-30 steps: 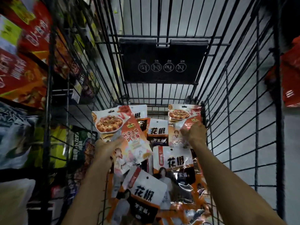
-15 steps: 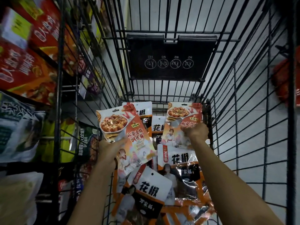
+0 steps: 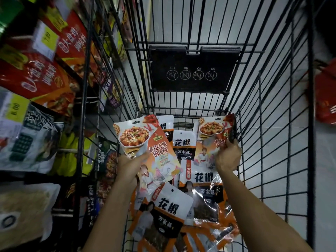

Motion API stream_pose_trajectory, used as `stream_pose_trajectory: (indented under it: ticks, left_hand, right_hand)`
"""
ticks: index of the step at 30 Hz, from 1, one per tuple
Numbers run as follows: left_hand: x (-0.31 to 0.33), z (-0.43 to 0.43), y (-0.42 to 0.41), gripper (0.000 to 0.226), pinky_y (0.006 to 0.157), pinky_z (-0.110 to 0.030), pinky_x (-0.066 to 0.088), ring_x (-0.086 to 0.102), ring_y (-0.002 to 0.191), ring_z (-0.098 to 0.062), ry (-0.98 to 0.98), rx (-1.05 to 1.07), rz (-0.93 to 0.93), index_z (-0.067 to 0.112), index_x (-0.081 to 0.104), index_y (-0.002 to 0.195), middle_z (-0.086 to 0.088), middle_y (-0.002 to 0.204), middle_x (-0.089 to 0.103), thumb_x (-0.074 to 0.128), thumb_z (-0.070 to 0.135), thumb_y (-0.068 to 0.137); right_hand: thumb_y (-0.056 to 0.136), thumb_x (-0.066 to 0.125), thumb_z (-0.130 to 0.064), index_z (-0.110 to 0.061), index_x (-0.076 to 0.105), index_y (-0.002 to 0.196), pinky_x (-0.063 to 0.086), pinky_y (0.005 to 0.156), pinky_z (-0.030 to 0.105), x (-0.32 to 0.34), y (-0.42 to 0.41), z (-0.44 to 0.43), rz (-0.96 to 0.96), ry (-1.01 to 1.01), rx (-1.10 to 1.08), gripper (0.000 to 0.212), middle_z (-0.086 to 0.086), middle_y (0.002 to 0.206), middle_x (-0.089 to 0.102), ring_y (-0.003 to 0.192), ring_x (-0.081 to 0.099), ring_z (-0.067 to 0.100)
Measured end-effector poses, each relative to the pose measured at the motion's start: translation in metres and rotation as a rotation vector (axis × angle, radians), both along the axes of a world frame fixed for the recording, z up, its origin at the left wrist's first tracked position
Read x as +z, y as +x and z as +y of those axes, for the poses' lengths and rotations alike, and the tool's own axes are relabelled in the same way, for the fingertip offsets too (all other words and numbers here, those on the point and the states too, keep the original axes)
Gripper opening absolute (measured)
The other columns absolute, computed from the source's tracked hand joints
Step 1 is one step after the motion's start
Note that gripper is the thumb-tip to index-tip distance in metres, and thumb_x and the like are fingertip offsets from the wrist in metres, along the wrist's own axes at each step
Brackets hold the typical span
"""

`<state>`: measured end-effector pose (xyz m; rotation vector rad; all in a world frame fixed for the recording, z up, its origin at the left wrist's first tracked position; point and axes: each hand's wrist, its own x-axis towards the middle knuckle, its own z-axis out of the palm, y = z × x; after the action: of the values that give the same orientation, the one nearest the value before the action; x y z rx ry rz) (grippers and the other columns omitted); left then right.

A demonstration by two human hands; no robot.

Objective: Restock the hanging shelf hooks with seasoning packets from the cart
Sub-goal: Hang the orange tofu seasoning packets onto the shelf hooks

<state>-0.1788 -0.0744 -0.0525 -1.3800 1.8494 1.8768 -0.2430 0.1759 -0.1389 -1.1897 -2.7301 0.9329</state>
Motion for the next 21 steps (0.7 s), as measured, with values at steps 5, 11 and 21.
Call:
stream_pose_trajectory:
  ticks: [5, 11, 21]
  left_hand:
    - [-0.005, 0.004, 0.005, 0.046, 0.072, -0.042, 0.047, 0.060, 0.078, -0.029, -0.044, -0.015, -0.033, 0.002, 0.060, 0.105, -0.024, 0.106, 0.067, 0.084, 0.021, 0.071]
    - [-0.007, 0.005, 0.005, 0.054, 0.072, -0.041, 0.047, 0.062, 0.086, -0.034, -0.032, -0.012, -0.025, 0.000, 0.057, 0.116, -0.023, 0.109, 0.066, 0.083, 0.019, 0.072]
    - [0.060, 0.011, 0.012, 0.024, 0.043, -0.025, 0.039, 0.046, 0.039, -0.017, -0.023, -0.065, 0.050, 0.003, 0.062, 0.096, -0.018, 0.077, 0.064, 0.077, 0.008, 0.078]
  right_hand:
    - [0.089, 0.062, -0.008, -0.006, 0.067, 0.098, 0.057, 0.075, 0.045, -0.006, 0.003, 0.010, -0.098, -0.254, -0.006, 0.011, 0.014, 0.094, 0.071, 0.081, 0.067, 0.030]
    - [0.077, 0.071, 0.005, -0.004, 0.054, 0.080, 0.048, 0.053, 0.049, 0.015, -0.014, 0.025, -0.399, -0.946, -0.289, 0.019, 0.014, 0.081, 0.063, 0.067, 0.060, 0.031]
    - [0.089, 0.056, 0.008, -0.004, 0.057, 0.103, 0.051, 0.089, 0.050, 0.065, -0.003, 0.017, -0.118, -1.124, -0.160, 0.019, 0.012, 0.095, 0.064, 0.077, 0.061, 0.025]
